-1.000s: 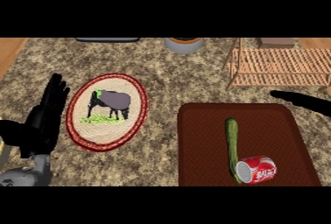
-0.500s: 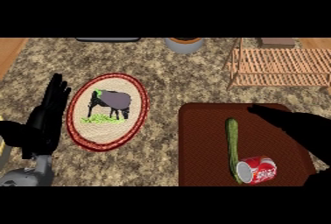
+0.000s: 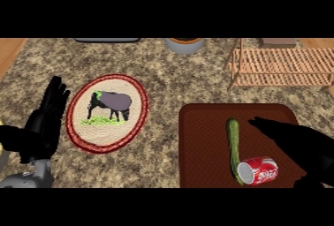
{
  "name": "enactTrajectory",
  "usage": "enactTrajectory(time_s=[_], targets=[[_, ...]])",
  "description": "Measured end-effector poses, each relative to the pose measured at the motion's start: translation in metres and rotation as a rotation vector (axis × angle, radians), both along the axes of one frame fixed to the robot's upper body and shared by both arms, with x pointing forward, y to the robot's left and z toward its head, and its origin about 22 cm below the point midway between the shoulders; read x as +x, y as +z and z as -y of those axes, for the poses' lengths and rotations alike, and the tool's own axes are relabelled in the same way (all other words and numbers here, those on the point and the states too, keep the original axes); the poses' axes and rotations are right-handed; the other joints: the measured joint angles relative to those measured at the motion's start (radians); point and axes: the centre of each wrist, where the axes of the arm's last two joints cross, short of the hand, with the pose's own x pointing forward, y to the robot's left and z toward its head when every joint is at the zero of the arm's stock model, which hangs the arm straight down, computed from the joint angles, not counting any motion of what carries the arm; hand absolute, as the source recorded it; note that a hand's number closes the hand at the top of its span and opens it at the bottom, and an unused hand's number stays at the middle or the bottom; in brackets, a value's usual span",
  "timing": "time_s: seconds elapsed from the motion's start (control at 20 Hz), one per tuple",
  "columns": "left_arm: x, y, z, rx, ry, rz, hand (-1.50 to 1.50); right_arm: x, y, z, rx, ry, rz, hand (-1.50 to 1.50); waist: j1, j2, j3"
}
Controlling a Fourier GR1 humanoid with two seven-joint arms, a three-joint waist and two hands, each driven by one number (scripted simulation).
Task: Pick the can from the tray and place it in the tiered shelf
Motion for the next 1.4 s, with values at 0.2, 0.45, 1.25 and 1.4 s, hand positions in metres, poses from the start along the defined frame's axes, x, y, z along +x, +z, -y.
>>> enactTrajectory(time_s=[0.2, 0.45, 1.25, 1.4], targets=[[0.001, 0.001, 0.001, -0.001, 0.002, -0.002, 0.0, -0.005, -0.012, 0.002, -0.008, -0.009, -0.001, -1.5, -0.003, 0.0, 0.0], [0.004, 0.0, -0.009, -0.004, 0.004, 0.002, 0.0, -0.001, -0.028, 0.016, -0.033, -0.02, -0.02, -1.5, -0.005, 0.0, 0.001], [-0.003, 0.004, -0.004, -0.001, 0.007, -0.001, 0.0, -0.006, -0.079, 0.025, -0.016, -0.027, -0.012, -1.5, -0.005, 0.0, 0.001], [0.0, 0.0, -0.003, -0.002, 0.006, -0.004, 0.0, -0.01, -0.086, 0.022, -0.01, -0.029, -0.03, -1.5, -0.005, 0.0, 0.001]])
